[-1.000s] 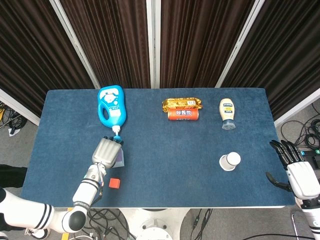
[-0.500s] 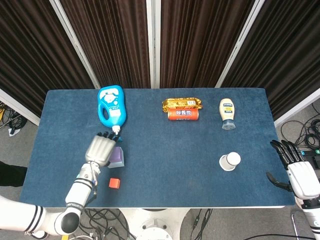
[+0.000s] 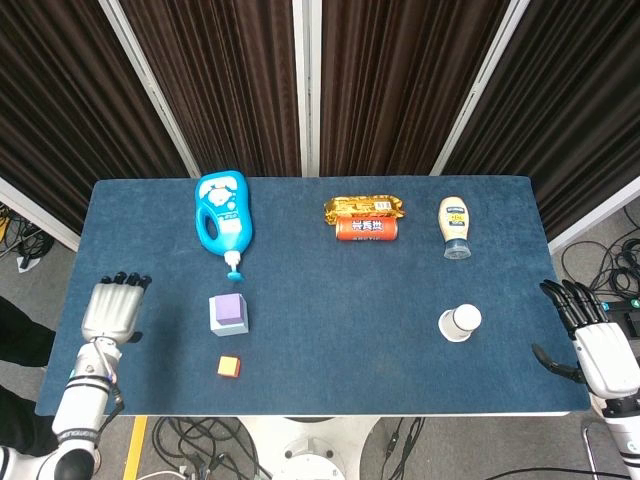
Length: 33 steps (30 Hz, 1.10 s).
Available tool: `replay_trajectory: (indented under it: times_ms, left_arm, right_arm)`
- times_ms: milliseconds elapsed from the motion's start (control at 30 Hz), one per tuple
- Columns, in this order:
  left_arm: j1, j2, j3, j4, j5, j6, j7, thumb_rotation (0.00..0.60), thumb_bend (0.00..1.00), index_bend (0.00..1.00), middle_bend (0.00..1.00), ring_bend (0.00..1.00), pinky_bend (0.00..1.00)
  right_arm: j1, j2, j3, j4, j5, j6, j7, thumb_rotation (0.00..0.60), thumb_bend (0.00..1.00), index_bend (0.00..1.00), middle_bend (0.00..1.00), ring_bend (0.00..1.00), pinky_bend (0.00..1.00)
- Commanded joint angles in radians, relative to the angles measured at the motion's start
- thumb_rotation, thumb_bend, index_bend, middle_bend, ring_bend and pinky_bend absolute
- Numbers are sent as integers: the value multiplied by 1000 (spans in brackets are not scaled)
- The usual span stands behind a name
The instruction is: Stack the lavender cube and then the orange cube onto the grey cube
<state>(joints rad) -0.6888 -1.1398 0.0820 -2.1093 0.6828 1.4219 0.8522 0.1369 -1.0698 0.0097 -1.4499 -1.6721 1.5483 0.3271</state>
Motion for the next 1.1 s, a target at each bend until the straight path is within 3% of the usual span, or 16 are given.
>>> replay_trajectory:
  times_ms: [33,133,300,467,667,833,1100]
  left_arm:
    - [67,25,100,69,228,-121,-135,600,160,469,497,345,411]
    - [66,49,174,141,444,-268,-258,600,160,490,512,373,447]
    - [81,44,228,209,631,-378,-398,600,160,504,522,384,464]
    - [155,-41,219,260,766,-302,-434,600,160,498,524,384,465]
    - [235,-186,198,398,958,-172,-395,600,161,489,524,384,465]
    - [255,-256,173,469,1005,-161,-386,600,161,468,523,384,465]
    - [266,-313,104,493,984,-174,-382,600,161,456,514,384,464]
  right_arm:
    - [1,-2,-1,-1,0,-5,-5,600,202,32,81,0,0]
    - [3,-3,-2,-2,0,-9,-8,600,202,31,81,0,0]
    - [3,-1,-2,-2,1,-8,-4,600,202,31,80,0,0]
    - [5,0,-2,-3,3,-12,-2,600,202,31,81,0,0]
    - [6,-1,-3,-2,3,-16,-4,600,202,31,81,0,0]
    - [6,-2,-4,0,3,-17,-4,600,202,32,81,0,0]
    - [8,-7,-6,3,3,-22,-10,600,202,31,81,0,0]
